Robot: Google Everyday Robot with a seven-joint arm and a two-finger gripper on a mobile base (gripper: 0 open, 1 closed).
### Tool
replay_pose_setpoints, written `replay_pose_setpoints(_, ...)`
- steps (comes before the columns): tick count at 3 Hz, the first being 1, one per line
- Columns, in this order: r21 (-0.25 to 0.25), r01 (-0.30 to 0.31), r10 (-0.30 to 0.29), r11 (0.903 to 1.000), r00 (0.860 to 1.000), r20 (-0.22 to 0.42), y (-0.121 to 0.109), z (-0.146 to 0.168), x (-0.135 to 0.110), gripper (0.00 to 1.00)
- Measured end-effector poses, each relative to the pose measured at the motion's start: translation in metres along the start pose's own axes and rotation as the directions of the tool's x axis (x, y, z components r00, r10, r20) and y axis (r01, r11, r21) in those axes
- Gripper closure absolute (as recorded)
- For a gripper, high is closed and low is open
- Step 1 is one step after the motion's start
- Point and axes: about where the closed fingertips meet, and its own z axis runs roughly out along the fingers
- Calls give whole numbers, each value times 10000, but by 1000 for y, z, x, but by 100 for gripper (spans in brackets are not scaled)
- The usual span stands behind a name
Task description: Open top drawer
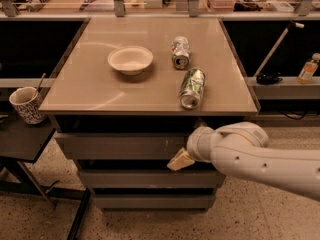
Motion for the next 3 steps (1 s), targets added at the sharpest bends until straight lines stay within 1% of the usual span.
replay_pose_setpoints(1, -364, -295, 274, 9989, 9979, -580, 1, 13, 11, 0)
replay_pose_setpoints(2, -364, -295, 274, 9989, 9979, -580, 0, 11, 9, 0)
replay_pose_setpoints(3, -430, -417, 387, 9982, 9969, -692, -2, 12, 11, 0)
